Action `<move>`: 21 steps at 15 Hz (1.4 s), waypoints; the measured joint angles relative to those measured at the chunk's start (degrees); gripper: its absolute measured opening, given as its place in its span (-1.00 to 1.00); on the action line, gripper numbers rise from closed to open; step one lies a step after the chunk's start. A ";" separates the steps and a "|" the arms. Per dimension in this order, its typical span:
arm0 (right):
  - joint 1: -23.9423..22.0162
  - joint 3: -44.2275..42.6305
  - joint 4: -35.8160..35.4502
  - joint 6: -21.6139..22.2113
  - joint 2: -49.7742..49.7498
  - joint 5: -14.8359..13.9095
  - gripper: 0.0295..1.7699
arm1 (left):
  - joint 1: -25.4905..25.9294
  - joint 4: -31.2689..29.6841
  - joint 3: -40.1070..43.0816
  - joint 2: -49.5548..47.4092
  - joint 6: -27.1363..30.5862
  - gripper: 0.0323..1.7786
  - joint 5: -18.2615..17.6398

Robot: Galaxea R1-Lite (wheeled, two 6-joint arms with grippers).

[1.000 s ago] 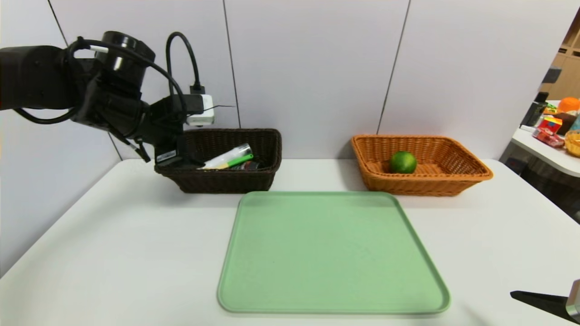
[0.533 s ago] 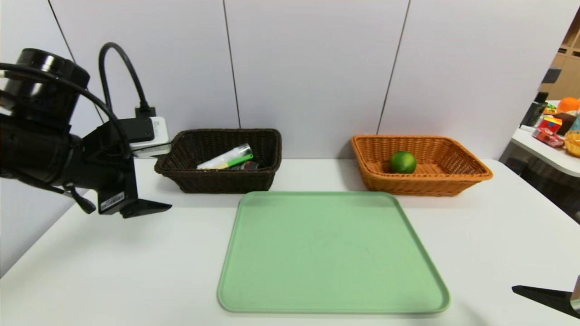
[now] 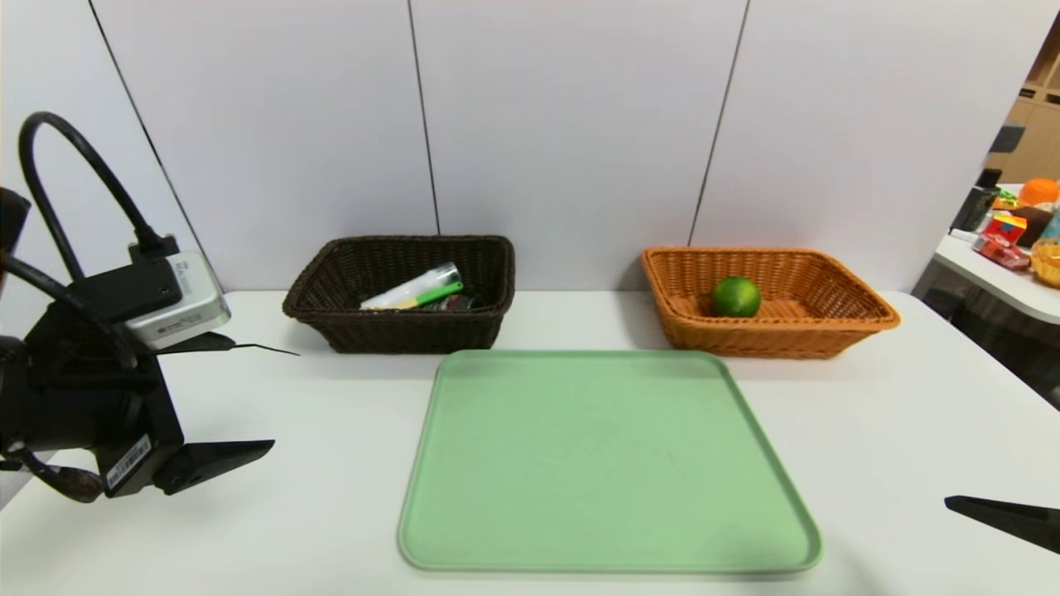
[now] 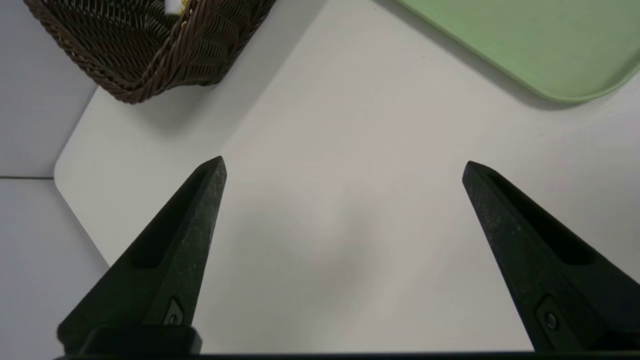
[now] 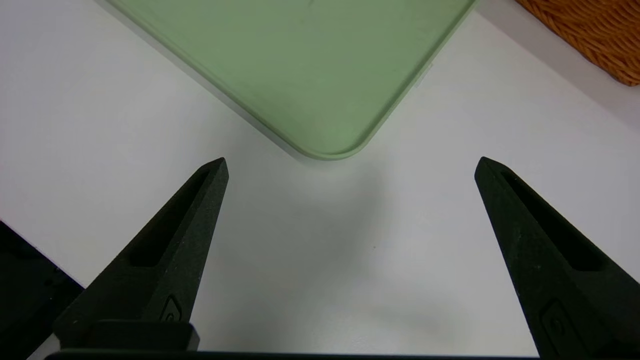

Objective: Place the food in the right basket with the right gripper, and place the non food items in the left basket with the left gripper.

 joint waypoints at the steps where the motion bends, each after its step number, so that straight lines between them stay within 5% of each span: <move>1: -0.13 -0.30 -0.02 -0.02 0.01 -0.56 0.92 | 0.02 -0.11 0.98 -1.23 -3.01 0.88 0.06; 15: -14.25 -1.66 0.02 -0.09 -2.80 -1.63 0.92 | 0.85 -11.67 20.08 -16.73 -30.24 0.90 7.23; 21: -16.40 -2.17 0.02 0.49 -3.24 -2.11 0.92 | 3.34 -11.72 22.61 -23.17 -33.17 0.90 7.95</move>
